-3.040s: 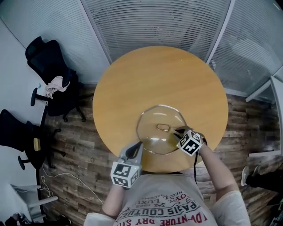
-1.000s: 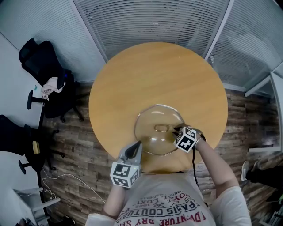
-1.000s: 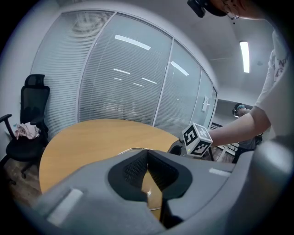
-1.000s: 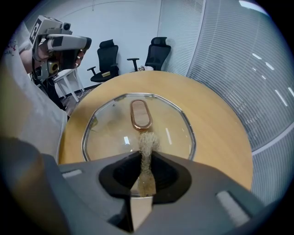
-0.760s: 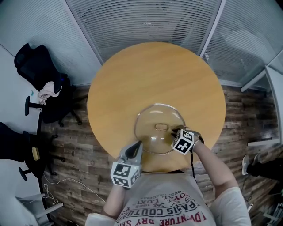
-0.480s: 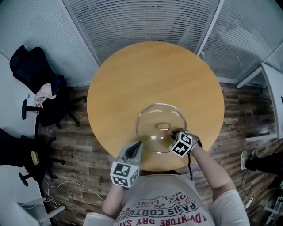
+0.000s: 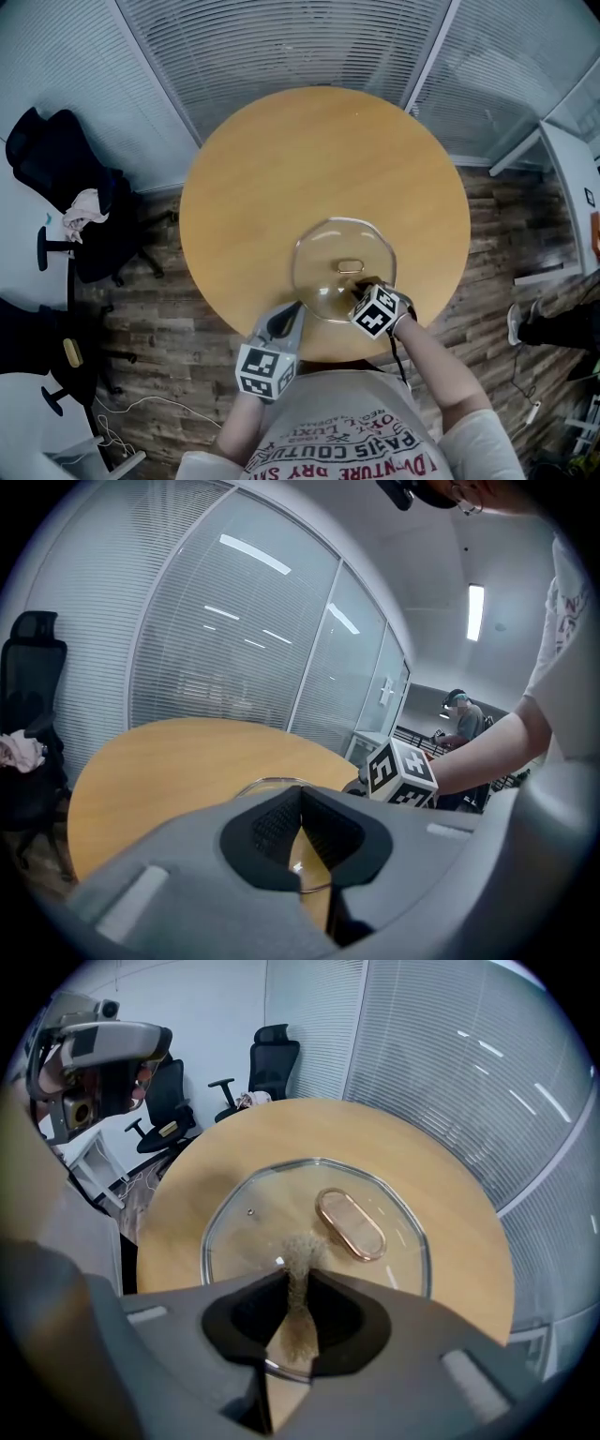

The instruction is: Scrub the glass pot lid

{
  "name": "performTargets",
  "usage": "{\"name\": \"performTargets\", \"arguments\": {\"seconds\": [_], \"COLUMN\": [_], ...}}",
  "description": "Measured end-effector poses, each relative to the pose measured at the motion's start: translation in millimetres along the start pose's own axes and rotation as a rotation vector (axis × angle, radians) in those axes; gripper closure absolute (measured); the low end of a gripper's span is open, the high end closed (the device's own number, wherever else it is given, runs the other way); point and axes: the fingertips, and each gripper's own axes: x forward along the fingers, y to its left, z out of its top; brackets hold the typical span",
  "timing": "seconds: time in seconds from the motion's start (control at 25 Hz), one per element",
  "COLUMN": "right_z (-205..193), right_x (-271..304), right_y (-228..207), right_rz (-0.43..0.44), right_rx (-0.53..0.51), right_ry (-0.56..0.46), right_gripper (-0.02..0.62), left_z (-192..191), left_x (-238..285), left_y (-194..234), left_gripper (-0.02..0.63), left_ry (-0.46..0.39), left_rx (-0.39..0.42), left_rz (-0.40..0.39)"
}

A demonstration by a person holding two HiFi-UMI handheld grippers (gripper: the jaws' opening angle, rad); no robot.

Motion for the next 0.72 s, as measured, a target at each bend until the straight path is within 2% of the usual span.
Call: {"name": "performTargets", "arguments": {"seconds": [0.24, 0.52, 0.72], "right_z": [11.7, 15.9, -18.0], "right_x": [1.5, -9.2, -18.3], "right_y": [19.7, 13.3, -20.9], "right_rz": [0.004, 0.036, 0.037], "right_rx": [0.027, 0.085, 0.075], "right_ry": [-0.037, -0.163, -0.113], "right_gripper": [0.531, 0.531, 0.531], "left_z": [3.3, 1.1, 18.6], "left_x": [-4.8, -0.2, 18.0], "left_y": [7.9, 8.5, 10.9], "left_gripper": [0.598, 0.599, 0.598], "left_ry": [-0.014, -0.003, -0.035], "left_rx": [0.009, 0.017, 0.009], "left_rz": [0.010, 0.025, 0.088]}}
